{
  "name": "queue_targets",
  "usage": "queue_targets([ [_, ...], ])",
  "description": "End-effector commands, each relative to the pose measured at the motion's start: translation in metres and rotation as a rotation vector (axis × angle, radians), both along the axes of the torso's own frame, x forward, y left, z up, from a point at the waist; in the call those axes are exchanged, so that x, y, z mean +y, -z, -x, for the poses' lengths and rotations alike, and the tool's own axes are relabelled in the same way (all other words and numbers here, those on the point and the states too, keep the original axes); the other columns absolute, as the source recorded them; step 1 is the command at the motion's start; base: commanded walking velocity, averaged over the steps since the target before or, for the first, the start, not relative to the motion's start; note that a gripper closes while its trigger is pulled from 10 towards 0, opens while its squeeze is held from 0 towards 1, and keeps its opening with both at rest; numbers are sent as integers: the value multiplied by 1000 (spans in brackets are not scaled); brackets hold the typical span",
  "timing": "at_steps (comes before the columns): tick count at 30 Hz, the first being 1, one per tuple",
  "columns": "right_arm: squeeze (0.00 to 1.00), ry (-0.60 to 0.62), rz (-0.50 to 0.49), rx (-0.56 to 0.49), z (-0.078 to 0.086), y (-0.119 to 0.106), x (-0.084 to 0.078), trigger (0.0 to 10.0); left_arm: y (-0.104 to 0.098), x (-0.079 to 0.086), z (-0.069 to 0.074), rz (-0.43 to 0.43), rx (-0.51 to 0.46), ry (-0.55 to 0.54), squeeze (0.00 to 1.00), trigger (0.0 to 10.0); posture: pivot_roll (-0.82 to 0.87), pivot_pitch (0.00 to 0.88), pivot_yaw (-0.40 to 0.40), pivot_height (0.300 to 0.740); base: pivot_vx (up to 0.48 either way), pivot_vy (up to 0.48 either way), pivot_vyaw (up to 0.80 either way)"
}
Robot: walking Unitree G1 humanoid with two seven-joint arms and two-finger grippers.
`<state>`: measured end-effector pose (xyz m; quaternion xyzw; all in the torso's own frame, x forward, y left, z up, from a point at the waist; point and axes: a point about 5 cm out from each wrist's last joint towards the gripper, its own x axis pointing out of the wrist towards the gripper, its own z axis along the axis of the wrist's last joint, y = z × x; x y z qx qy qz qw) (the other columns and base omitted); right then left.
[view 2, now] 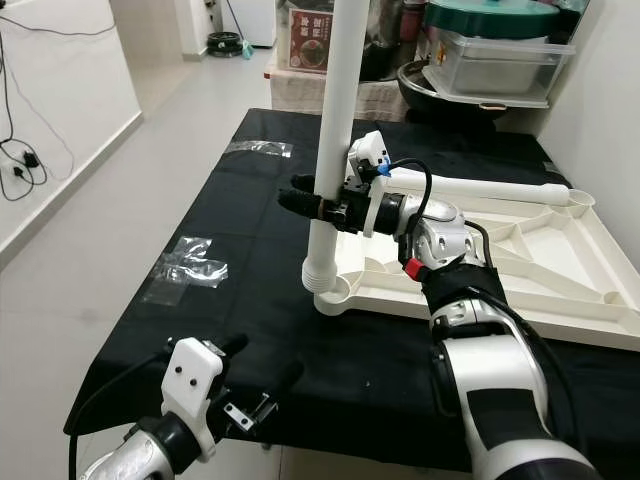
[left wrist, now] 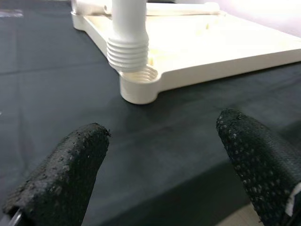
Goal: Building children table
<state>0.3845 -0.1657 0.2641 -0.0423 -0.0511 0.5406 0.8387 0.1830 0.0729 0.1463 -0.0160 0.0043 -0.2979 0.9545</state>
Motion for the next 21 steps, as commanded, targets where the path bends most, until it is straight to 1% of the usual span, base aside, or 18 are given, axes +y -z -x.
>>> queue_targets([
  [1, 0, -10, 9, -32, 0, -7, -1, 10000, 1, 0, 2, -17, 9, 1, 0, 10000, 113, 111, -53, 740, 0, 0, 0],
  [3, 0, -17, 5, -28, 0, -8, -2, 10000, 0, 1, 3, -13, 14, -1, 0, 10000, 113, 111, -51, 740, 0, 0, 0],
  [6, 0, -1, 30, -25, 1, 0, -10, 10000, 1, 1, 6, -24, 15, 9, 0, 10000, 113, 103, -43, 740, 0, 0, 0],
  [8, 0, 2, 34, -23, 2, 3, -13, 10000, 1, 1, 6, -27, 16, 11, 0, 10000, 116, 102, -42, 740, 0, 0, 0],
  [15, 0, -6, 59, -16, 3, 12, -16, 10000, 0, 2, 8, -28, 19, 7, 0, 10000, 117, 99, -41, 740, 0, 0, 0],
  [21, 0, -9, 63, -1, 3, 19, -14, 10000, 0, 1, 7, -34, 15, 8, 0, 10000, 115, 104, -43, 740, 0, 0, 0],
])
